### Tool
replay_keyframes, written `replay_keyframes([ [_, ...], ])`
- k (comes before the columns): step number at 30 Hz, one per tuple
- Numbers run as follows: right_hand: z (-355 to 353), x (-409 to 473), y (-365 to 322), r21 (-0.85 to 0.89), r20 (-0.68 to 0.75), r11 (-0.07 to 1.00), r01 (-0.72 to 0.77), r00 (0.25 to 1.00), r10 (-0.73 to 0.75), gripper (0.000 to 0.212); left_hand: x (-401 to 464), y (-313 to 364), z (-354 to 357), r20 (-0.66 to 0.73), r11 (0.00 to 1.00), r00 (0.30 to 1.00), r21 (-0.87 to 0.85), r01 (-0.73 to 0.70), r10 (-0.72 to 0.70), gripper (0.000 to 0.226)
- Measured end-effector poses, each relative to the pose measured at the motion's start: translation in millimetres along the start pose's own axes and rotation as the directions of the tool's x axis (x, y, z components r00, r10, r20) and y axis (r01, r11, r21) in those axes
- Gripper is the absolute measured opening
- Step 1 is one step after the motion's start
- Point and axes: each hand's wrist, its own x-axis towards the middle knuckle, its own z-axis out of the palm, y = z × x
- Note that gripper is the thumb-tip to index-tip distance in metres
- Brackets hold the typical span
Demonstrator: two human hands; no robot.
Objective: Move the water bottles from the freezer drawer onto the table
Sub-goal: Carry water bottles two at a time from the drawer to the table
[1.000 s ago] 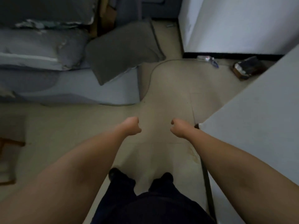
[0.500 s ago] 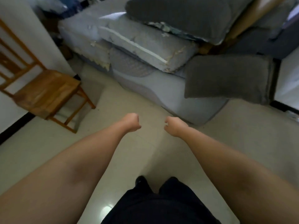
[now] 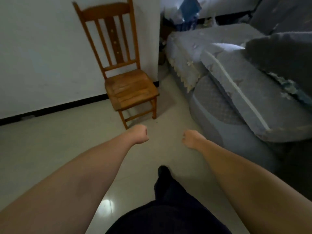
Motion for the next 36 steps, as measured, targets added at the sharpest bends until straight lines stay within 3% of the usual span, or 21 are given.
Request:
replay_keyframes([
  [4, -56.7, 62.6, -46.5, -0.062, 0.009, 0.988, 0.139, 0.99, -0.139, 0.039, 32.3, -17.1, -49.5, -0.03, 0.992, 0.993, -0.06, 0.108, -0.11, 0.017],
  [8, -99.1, 116.5, -94.3, -0.146, 0.029, 0.956, 0.252, 0.968, -0.251, 0.032, 59.7, -32.2, -82.8, -0.097, 0.953, 0.968, -0.223, 0.207, -0.233, 0.017],
  [12, -117.4, 150.2, -165.7, -0.293, 0.157, 0.862, 0.413, 0.91, -0.382, 0.029, 66.6, -62.4, -100.9, -0.1, 0.885, 0.923, -0.338, 0.319, -0.371, 0.022],
  [17, -104.3, 176.3, -270.5, -0.312, 0.219, 0.745, 0.589, 0.808, -0.547, 0.014, 64.4, -148.0, -111.1, -0.07, 0.776, 0.838, -0.425, 0.466, -0.541, 0.034],
  [20, -94.3, 190.0, -333.7, -0.368, 0.262, 0.681, 0.633, 0.773, -0.577, 0.024, 66.5, -204.3, -122.6, -0.051, 0.731, 0.805, -0.455, 0.509, -0.592, 0.036],
  [27, -87.1, 227.6, -484.9, -0.393, 0.309, 0.64, 0.661, 0.75, -0.585, 0.035, 66.5, -347.3, -172.6, -0.06, 0.668, 0.75, -0.507, 0.545, -0.658, 0.038],
  [31, -73.1, 230.6, -577.1, -0.386, 0.334, 0.593, 0.706, 0.706, -0.624, 0.038, 44.3, -435.5, -207.6, -0.085, 0.597, 0.677, -0.56, 0.574, -0.731, 0.037],
  [36, -59.3, 229.6, -673.5, -0.403, 0.392, 0.497, 0.768, 0.636, -0.665, 0.04, 29.9, -514.9, -221.4, -0.021, 0.491, 0.609, -0.612, 0.619, -0.793, 0.033],
])
